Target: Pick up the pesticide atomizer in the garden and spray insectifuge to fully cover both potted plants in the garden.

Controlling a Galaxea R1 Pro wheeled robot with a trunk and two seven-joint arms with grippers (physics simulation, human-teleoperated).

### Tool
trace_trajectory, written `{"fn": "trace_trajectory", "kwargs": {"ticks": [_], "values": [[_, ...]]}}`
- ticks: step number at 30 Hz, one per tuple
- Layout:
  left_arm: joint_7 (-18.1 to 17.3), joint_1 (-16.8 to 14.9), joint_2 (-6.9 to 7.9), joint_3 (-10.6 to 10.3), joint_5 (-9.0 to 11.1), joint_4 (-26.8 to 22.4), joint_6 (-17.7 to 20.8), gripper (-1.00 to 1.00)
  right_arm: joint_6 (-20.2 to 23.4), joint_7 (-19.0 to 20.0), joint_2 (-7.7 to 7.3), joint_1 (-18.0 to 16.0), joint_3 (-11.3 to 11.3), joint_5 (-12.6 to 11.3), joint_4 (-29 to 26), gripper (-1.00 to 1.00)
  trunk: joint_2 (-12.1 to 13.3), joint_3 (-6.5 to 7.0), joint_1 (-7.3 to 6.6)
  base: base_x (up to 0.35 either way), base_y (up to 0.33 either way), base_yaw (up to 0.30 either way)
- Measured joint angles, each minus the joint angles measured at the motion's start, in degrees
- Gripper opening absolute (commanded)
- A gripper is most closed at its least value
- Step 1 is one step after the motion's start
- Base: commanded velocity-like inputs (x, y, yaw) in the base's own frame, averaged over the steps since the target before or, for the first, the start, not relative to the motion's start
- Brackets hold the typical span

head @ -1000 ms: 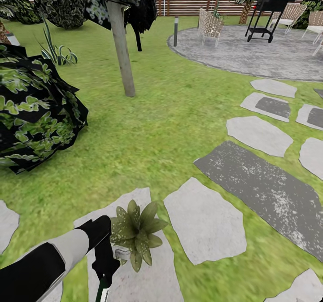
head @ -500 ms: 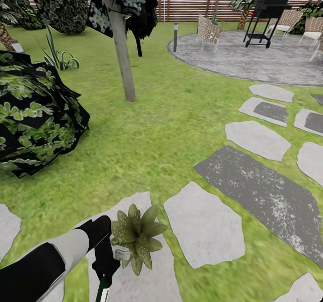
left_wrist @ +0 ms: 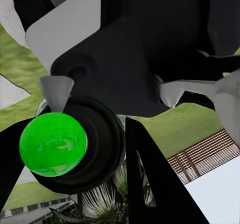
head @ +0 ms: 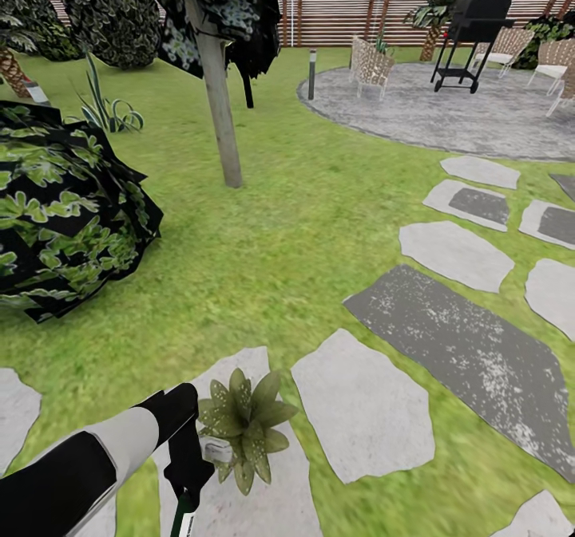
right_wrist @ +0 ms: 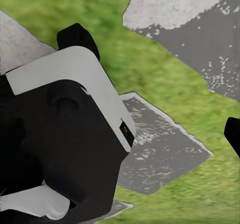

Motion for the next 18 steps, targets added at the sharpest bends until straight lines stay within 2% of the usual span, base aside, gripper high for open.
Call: {"fn": "trace_trajectory", "kwargs": {"ticks": [5, 14, 18], "values": [[0.1, 0.0, 0.02, 0.1, 0.0, 0.0, 0.0, -1.00, 0.0, 0.0, 0.00, 0.0, 0.0, 0.0, 0.0, 1.00, 2.0, 0.90, -1.10, 0.000, 0.000, 0.044], [0.2, 0.0, -0.05, 0.1, 0.0, 0.0, 0.0, -1.00, 0.0, 0.0, -0.01, 0.0, 0.0, 0.0, 0.0, 1.00, 2.0, 0.76, -1.10, 0.000, -0.005, 0.207], [0.3, 0.0, -0.06, 0.1, 0.0, 0.0, 0.0, -1.00, 0.0, 0.0, 0.00, 0.0, 0.0, 0.0, 0.0, 1.00, 2.0, 0.73, -1.11, 0.000, -0.236, 0.040]]}}
